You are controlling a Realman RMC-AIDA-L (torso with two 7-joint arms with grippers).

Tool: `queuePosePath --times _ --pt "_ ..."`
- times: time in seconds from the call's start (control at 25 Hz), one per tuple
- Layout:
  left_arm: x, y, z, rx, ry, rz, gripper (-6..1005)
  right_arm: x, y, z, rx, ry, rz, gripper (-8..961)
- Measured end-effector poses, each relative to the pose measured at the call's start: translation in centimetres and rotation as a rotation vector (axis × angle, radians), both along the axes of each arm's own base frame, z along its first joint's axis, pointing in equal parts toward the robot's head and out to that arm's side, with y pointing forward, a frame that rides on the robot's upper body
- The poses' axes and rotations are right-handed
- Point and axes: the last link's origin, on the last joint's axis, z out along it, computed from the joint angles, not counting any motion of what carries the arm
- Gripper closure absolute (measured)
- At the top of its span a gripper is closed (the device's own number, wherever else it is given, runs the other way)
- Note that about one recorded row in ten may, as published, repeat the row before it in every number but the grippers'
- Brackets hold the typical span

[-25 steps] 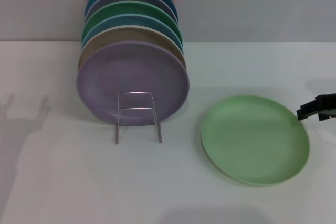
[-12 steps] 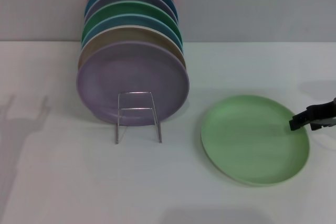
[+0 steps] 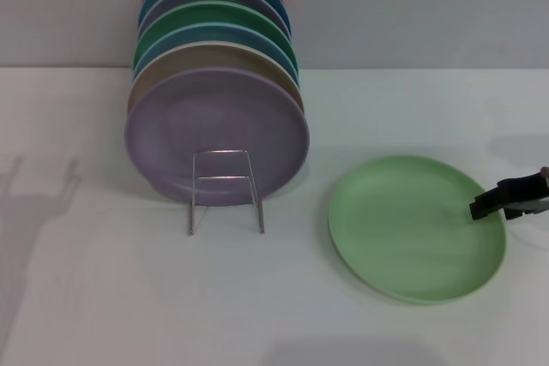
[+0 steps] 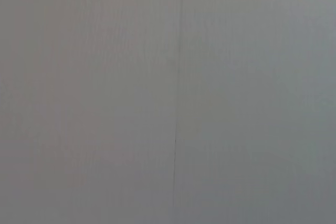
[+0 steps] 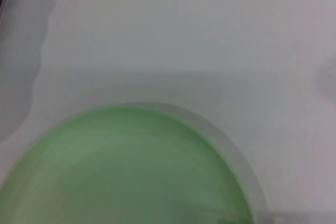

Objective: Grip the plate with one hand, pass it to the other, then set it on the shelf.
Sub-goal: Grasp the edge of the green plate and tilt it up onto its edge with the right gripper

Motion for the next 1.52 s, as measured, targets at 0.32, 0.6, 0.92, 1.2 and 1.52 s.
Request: queuePosePath --times 0.32,0.6,0.92,1.2,1.52 --pt "0.04 -0.04 0.11 0.007 -0.001 -0.004 170 0.08 0.10 -0.29 -0.004 0.001 -0.002 439" --pt "0.03 -0.11 0.15 0.010 -0.001 -0.005 170 0.24 0.34 -0.82 -0.034 -0.015 -0.005 541" --pt "0.06 -0.19 0.19 0.013 -0.001 -0.009 170 0.13 0.42 -0.74 -0.035 -0.019 0.003 696" --pt "0.02 -0.26 0.21 0.014 -0.001 -0.008 170 0.19 0.32 -0.81 -0.044 -0.021 0.004 717" --pt "0.04 -0.26 0.22 0.015 -0.001 -0.009 170 0.21 0.31 -0.80 -0.046 -0.022 0.003 787"
